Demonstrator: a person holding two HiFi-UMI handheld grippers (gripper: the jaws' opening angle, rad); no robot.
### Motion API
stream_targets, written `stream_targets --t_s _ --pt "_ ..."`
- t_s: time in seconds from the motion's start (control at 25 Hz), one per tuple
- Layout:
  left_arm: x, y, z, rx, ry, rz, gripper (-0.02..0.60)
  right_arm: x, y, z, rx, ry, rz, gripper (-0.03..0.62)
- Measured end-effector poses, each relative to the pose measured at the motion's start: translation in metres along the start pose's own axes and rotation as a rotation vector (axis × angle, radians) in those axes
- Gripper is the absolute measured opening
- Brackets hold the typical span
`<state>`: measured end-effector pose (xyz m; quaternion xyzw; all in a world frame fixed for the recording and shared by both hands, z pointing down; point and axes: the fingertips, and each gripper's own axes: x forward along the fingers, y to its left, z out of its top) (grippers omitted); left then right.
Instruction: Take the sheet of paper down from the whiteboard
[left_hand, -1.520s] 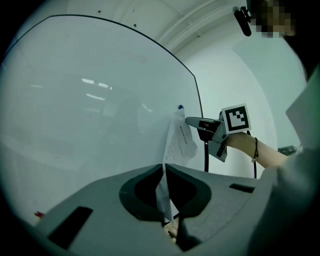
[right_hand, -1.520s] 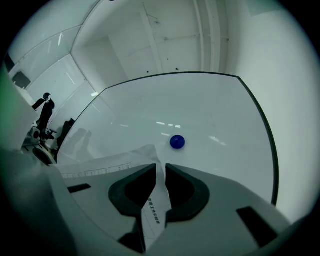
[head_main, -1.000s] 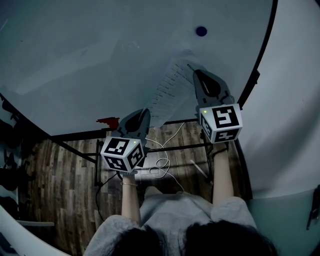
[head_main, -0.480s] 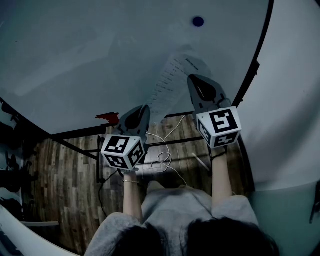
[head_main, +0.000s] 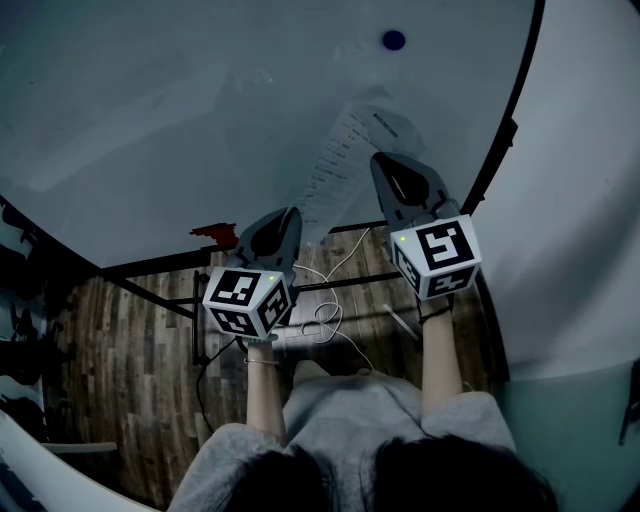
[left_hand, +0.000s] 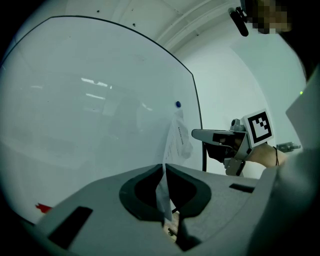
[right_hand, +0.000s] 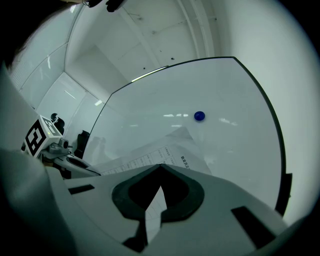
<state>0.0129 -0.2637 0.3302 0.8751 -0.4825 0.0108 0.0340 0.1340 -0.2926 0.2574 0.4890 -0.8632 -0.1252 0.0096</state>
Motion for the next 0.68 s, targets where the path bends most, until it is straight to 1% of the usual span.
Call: stream_targets --t_s 0.68 --pt "-0.0020 0.0009 -0.0008 0.002 -0.010 0.006 0.006 -0.0005 0.0006 -0.0027 -0.028 -0.004 -0.006 0.002"
